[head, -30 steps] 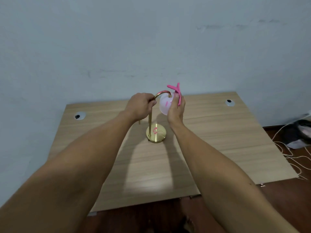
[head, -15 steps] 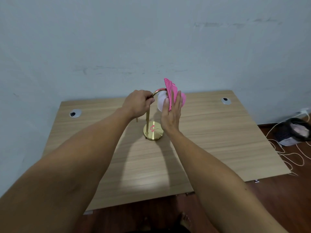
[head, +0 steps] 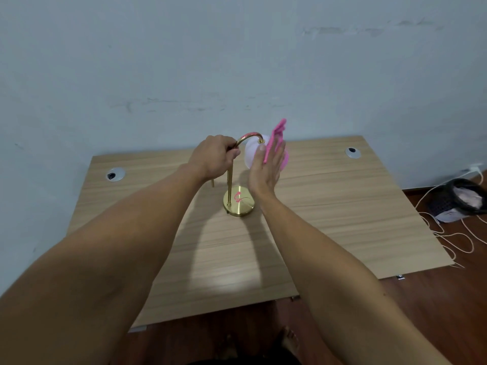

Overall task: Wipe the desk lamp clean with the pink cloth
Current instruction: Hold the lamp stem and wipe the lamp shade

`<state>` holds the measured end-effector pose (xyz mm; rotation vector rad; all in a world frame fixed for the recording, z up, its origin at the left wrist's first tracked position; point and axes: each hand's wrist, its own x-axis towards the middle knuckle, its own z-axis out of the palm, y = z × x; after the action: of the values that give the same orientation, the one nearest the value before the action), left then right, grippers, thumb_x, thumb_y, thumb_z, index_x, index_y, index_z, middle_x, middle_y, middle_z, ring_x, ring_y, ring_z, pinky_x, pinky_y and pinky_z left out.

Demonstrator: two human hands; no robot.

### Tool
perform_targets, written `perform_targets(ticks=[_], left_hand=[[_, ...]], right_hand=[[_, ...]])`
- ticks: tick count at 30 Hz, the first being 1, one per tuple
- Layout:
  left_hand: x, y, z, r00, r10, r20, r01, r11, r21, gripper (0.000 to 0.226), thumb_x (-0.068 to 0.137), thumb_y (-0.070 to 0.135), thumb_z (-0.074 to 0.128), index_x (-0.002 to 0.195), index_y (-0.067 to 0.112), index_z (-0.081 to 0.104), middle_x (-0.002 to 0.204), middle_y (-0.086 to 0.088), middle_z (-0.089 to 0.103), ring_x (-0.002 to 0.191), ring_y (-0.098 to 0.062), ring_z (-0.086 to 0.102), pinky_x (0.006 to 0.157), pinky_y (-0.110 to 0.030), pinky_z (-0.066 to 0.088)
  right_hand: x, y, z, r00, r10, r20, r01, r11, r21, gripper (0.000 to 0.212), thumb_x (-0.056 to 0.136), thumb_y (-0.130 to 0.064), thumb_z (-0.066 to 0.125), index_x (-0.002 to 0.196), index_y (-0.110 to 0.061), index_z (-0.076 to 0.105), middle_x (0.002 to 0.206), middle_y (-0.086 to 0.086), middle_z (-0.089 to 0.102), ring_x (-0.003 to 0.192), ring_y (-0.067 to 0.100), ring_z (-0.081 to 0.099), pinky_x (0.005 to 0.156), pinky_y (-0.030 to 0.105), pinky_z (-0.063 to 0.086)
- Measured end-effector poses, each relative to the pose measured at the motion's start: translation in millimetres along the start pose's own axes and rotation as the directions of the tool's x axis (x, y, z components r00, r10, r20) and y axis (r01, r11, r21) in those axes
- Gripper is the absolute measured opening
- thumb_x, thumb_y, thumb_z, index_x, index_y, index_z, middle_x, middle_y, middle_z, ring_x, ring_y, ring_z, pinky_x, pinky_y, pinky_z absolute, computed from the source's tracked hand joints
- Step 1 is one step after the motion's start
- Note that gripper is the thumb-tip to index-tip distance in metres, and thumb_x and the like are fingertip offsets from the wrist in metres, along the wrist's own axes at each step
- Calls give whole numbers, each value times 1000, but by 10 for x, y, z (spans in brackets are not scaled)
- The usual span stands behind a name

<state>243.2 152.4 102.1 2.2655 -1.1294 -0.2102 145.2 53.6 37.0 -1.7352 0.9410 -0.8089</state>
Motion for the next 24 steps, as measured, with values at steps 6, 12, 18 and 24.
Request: perform_targets(ticks=[6,12,18,24], left_hand=[[-5,14,12,1000,16,0,-16,1000,-19,23,93,28,57,79,12,66,70,-8,66,73,-32,61,71,-45,53],[16,7,3,1000,-13,19,14,999,-30,22,93,27,58,82,11,68,75,-10,69,76,-33,63,74,-48,55],[23,10,-7,998,-41,42,43,998,-38,22,91,31,56,83,14,68,77,-10,70,79,-34,65,77,-50,56],[23,3,-3,999,-34,29,35,999,-36,22,92,30,57,82,13,68,76,-10,70,78,-33,65,76,-48,56]], right_hand=[[-63,244,7,991,-130,14,131,987,-96,62,110,-48,24,165,-36,-2,175,-7,-8,161,15,-11,130,45,1],[-51,47,72,987,152,-56,-141,978,155,65,108,-54,27,166,-29,10,174,-8,9,161,14,6,129,50,11],[407,282,50,932,357,65,-353,853,384,93,72,-89,30,143,-32,49,128,2,64,90,23,62,71,33,49],[-38,-11,-98,989,-100,106,113,986,-122,65,109,-54,23,166,-31,2,175,-9,0,161,13,-6,129,42,-2]])
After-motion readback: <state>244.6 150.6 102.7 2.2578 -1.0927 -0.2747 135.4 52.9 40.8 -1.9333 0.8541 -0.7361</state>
